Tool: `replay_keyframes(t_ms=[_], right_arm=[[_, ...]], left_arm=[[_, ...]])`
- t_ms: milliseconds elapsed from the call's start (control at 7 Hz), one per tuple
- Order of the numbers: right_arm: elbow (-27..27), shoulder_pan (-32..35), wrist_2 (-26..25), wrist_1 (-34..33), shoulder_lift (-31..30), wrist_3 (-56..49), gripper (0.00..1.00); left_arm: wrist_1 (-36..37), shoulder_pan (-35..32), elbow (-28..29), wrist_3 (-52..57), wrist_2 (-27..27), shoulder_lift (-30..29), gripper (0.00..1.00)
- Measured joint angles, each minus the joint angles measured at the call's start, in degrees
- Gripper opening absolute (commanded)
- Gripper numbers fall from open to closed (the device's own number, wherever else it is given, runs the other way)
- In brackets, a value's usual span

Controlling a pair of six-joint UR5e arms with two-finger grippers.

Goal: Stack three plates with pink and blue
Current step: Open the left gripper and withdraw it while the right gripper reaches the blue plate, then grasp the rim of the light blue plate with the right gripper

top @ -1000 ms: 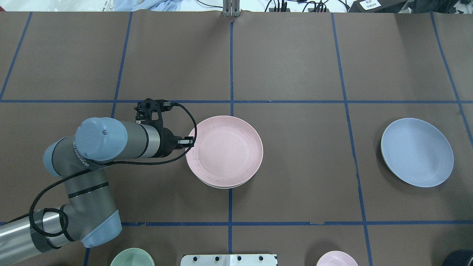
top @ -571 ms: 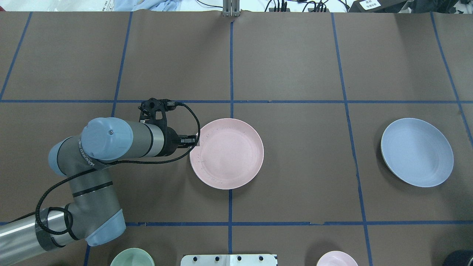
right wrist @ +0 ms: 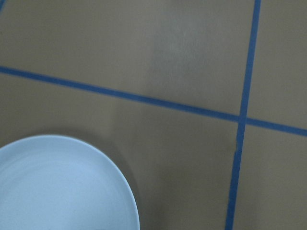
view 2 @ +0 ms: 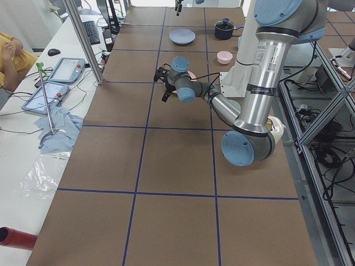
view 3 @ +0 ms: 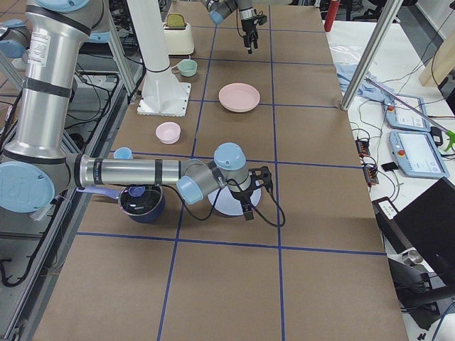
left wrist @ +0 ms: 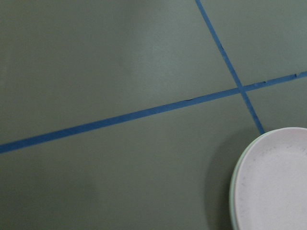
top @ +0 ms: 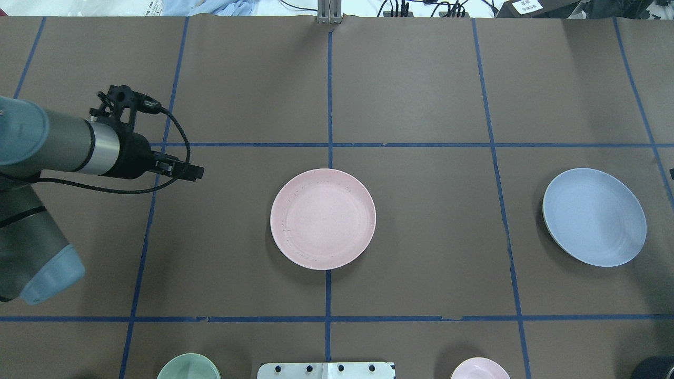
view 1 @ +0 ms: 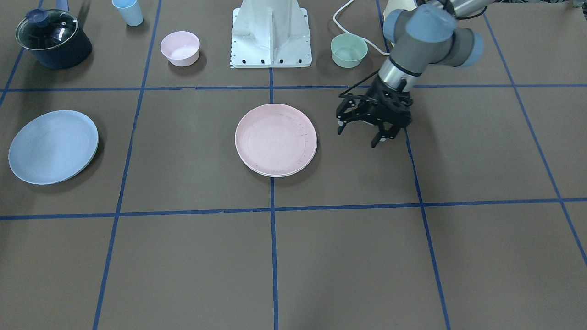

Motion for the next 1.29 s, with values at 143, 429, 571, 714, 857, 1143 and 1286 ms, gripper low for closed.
replay_keyframes(t_ms=[143,429,571,714,857,1143,1286], right_arm=[[-6.89,-5.12,-4.12,13.3,0.15,9.05,0.95],[-13.41,-12.67,-9.62,26.55,0.31,18.64,0.74],[-14.06,-14.16,-10.23,28.02,0.18,19.72,0.16],[-14.15,-14.8,-10.26,28.51,-0.02,20.03,0.0],[-13.96,-15.01,-10.06,28.68,-0.15,20.12,0.0],[-12.96,-15.05,-9.74,28.65,-0.21,20.17,0.0],[-12.0,-15.05,-9.34,28.43,-0.11,20.17,0.0]], left_arm=[[0.03,-0.83,-1.15,1.34,-0.62,1.41,1.0],[0.05,-1.18,-1.77,1.59,-0.82,2.14,1.0],[0.05,-1.2,-1.81,1.39,-0.8,2.19,1.0],[0.05,-1.22,-1.83,1.24,-0.75,2.22,1.0],[0.05,-1.22,-1.83,1.16,-0.67,2.23,1.0],[0.05,-1.22,-1.78,1.07,-0.57,2.26,1.0],[0.03,-1.22,-1.74,1.14,-0.58,2.29,1.0]])
